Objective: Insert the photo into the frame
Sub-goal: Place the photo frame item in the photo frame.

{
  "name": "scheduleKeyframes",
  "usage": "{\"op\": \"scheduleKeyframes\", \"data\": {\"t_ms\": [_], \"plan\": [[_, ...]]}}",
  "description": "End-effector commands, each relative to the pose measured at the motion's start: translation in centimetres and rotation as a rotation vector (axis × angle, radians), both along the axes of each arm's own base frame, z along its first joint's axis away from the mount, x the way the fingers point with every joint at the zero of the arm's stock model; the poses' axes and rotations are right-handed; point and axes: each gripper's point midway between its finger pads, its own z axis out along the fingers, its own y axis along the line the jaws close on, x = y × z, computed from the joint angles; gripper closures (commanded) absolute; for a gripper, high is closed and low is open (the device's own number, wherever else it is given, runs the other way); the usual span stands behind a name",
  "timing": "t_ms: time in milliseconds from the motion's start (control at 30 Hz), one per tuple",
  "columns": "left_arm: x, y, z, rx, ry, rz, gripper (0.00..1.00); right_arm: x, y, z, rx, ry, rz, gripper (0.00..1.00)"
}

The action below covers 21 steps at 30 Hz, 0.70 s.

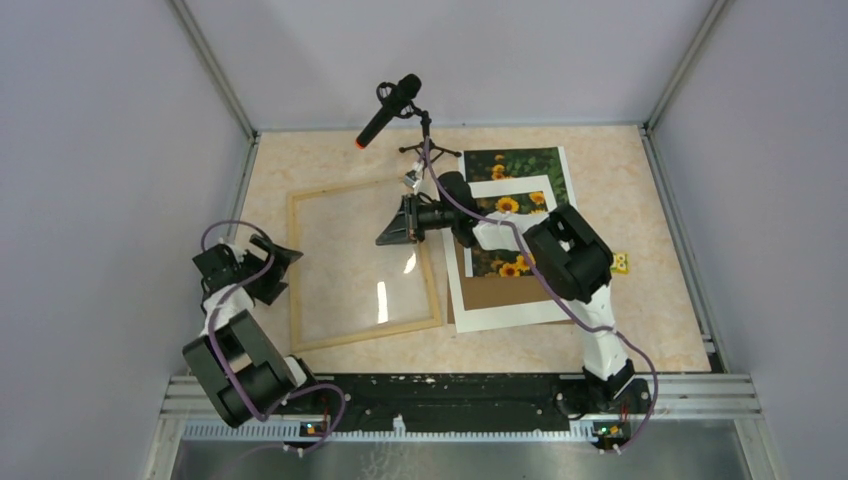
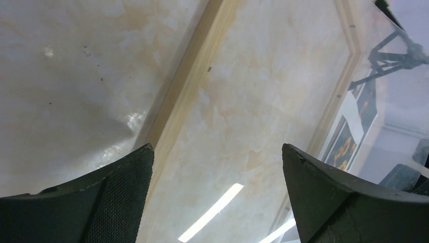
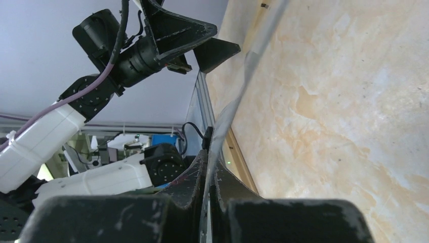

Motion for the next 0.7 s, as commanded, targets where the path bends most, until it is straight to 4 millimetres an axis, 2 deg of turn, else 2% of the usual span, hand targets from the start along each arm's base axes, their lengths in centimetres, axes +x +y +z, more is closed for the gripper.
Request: {"op": "scheduleKeyframes", "data": {"t_ms": [0, 200, 367, 567, 667], "plan": [[1.0, 0.8, 4.9, 0.075, -0.138, 0.045, 0.02, -1.2, 0.1, 7.1, 0.124, -0.129, 0.031, 1.00], [1.1, 2.0, 7.2, 0.113, -0.122, 0.107, 0.01, -0.9, 0.6, 8.3, 0.119, -0.153, 0.033, 1.00], [2.3, 2.6, 10.5, 0.161, -0.130, 0.106, 0.02, -1.0, 2.0, 9.9, 0.134, -0.172, 0.054, 1.00], [4.7, 2.0, 17.1, 0.235, -0.232, 0.063, 0.02, -2.3, 4.4, 12.1, 0.158, -0.194, 0.097, 1.00], [5.7, 0.6, 20.7, 0.279, -0.300, 0.022, 0.02, -2.6, 5.5, 13.6, 0.176, -0.209, 0.111, 1.00]]}}
